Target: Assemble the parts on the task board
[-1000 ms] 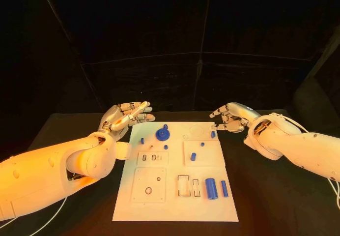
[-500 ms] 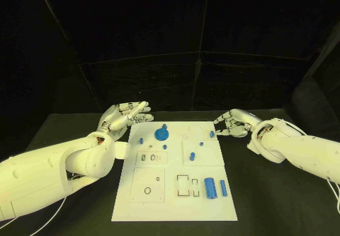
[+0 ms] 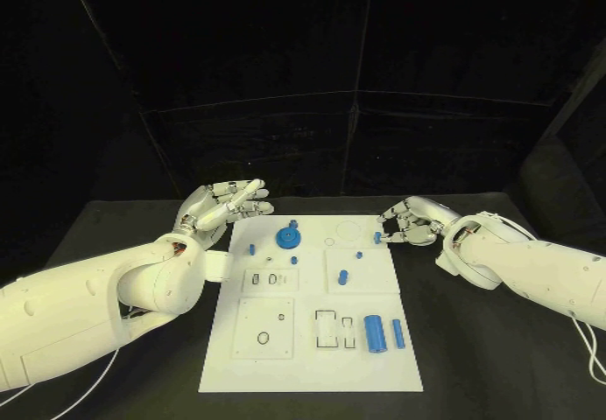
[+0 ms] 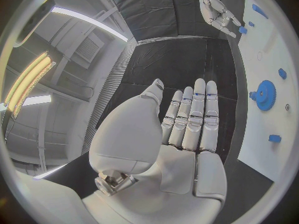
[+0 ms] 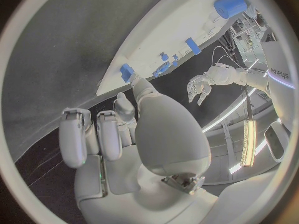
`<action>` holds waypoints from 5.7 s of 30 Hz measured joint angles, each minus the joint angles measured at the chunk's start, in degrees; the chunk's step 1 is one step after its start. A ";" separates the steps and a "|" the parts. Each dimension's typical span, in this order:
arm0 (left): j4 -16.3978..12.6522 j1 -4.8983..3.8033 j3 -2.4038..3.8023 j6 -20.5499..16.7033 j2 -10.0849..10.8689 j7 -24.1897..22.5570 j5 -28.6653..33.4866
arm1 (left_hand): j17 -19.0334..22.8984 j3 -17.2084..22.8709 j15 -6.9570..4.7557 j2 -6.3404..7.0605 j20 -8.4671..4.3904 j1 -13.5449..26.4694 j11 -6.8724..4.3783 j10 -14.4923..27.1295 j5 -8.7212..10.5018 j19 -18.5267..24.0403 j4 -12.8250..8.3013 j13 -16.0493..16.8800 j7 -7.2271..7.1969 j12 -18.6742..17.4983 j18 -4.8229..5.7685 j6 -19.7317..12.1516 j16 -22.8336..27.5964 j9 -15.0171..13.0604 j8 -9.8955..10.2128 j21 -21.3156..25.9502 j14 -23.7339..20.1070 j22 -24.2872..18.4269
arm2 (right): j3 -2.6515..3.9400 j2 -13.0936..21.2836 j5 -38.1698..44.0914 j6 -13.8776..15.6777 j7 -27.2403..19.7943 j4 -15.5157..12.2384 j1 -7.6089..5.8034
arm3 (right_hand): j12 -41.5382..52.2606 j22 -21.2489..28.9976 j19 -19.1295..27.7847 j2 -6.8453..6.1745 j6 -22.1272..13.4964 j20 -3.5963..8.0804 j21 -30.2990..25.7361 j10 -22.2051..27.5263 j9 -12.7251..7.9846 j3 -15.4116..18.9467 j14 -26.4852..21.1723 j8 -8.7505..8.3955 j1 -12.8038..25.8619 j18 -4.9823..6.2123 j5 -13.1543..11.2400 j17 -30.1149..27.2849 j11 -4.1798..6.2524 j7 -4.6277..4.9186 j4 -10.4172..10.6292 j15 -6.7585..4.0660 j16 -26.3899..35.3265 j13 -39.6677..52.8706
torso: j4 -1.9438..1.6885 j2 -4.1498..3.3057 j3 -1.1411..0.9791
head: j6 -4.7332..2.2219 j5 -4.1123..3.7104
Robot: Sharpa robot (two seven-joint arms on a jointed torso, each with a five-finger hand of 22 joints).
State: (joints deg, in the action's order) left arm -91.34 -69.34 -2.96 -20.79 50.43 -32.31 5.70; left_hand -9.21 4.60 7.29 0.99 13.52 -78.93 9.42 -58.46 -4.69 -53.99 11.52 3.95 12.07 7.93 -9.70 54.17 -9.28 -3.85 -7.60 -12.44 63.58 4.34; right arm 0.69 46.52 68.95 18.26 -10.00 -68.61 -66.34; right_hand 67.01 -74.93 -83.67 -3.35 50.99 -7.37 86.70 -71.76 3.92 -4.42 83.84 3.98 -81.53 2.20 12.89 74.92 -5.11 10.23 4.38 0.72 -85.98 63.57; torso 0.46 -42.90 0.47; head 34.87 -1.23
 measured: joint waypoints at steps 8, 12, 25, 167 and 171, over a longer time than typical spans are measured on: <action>0.08 0.01 -0.01 0.05 -0.07 0.06 0.00 | 0.01 0.00 0.00 0.00 0.00 0.00 0.00 0.00 0.00 0.00 0.00 0.00 0.00 0.00 0.00 0.00 0.00 0.00 0.00 0.00 0.00 0.00 | 0.03 -0.90 -0.78 -1.06 -0.08 0.67 0.16 | 0.00 0.00 0.00 0.06 0.89 0.00 0.00 0.00 0.15 0.00 0.00 0.30 -0.06 0.00 0.30 0.00 0.00 -0.31 0.00 0.00 0.00 0.10 | -0.02 0.00 0.02 | 0.15 -0.12; 0.09 0.01 -0.01 0.05 -0.06 0.09 0.00 | 0.01 0.00 0.00 0.00 0.00 0.00 0.00 0.00 0.00 0.00 0.00 0.00 0.00 0.00 0.00 0.00 0.00 0.00 0.00 0.00 0.00 0.00 | 0.01 -0.90 -0.97 -1.68 -0.07 0.64 0.58 | 0.00 0.00 0.00 0.06 1.26 0.00 0.00 0.00 0.16 0.00 0.00 0.30 -0.06 0.00 0.30 -0.01 0.00 -0.35 0.00 0.00 0.00 0.16 | -0.02 0.01 0.02 | 0.25 -0.08; 0.17 0.01 -0.02 0.07 -0.03 0.13 0.00 | 0.01 0.00 0.00 0.00 0.00 0.00 0.00 0.00 0.00 0.00 0.00 0.00 0.00 0.00 0.00 0.00 0.00 0.00 0.00 0.00 0.00 0.00 | 0.01 -1.00 -1.12 -2.51 0.11 0.62 0.84 | 0.00 0.01 -0.21 0.06 1.88 0.21 0.00 -0.20 0.25 0.00 0.00 0.63 -0.06 0.00 0.30 -0.01 0.21 -0.54 0.00 0.00 0.00 0.32 | -0.02 0.04 0.01 | 0.19 -0.15; 0.32 0.04 -0.10 0.48 0.21 0.67 0.00 | -0.08 0.31 -0.21 -0.53 -0.19 -0.53 -0.20 -0.20 0.00 -0.19 -0.62 -0.04 -0.21 -0.21 0.00 0.20 0.23 0.00 0.00 0.23 0.20 -0.16 | 0.03 1.81 10.46 3.33 16.15 -9.67 0.86 | 2.38 0.02 -0.39 1.41 10.20 2.06 0.45 -3.56 0.04 -11.31 -0.11 4.38 2.09 0.00 -9.22 -0.01 2.34 -2.64 -7.17 -1.97 -0.43 4.61 | -0.07 0.05 -0.04 | 0.96 -1.09; 0.32 0.04 -0.10 0.48 0.20 0.69 0.00 | -0.07 0.31 -0.21 -0.53 -0.19 -0.53 -0.20 -0.20 0.00 -0.19 -0.62 -0.03 -0.21 -0.21 0.00 0.20 0.23 0.00 0.00 0.23 0.21 -0.17 | 0.03 1.57 10.85 2.94 16.55 -9.44 0.86 | 2.38 0.02 -0.39 1.16 10.20 2.06 0.45 -3.56 0.04 -11.31 -0.11 4.38 1.84 0.00 -9.22 -0.01 2.34 -2.64 -7.17 -1.96 -0.43 4.66 | -0.03 0.05 -0.04 | 0.97 -1.08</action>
State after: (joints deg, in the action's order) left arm -91.02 -69.30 -3.06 -20.30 50.63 -31.62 5.71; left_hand -9.28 4.91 7.08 0.46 13.33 -79.46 9.21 -58.67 -4.69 -54.18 10.90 3.91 11.87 7.72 -9.70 54.37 -9.05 -3.85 -7.60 -12.21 63.78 4.17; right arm 0.72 48.08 79.80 21.20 6.56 -78.04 -65.48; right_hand 69.38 -74.90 -84.06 -2.18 61.19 -5.31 87.15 -75.32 3.97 -15.73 83.73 8.36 -79.69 2.20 3.67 74.91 -2.77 7.59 -2.79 -1.25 -86.41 68.23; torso 0.42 -42.85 0.43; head 35.84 -2.31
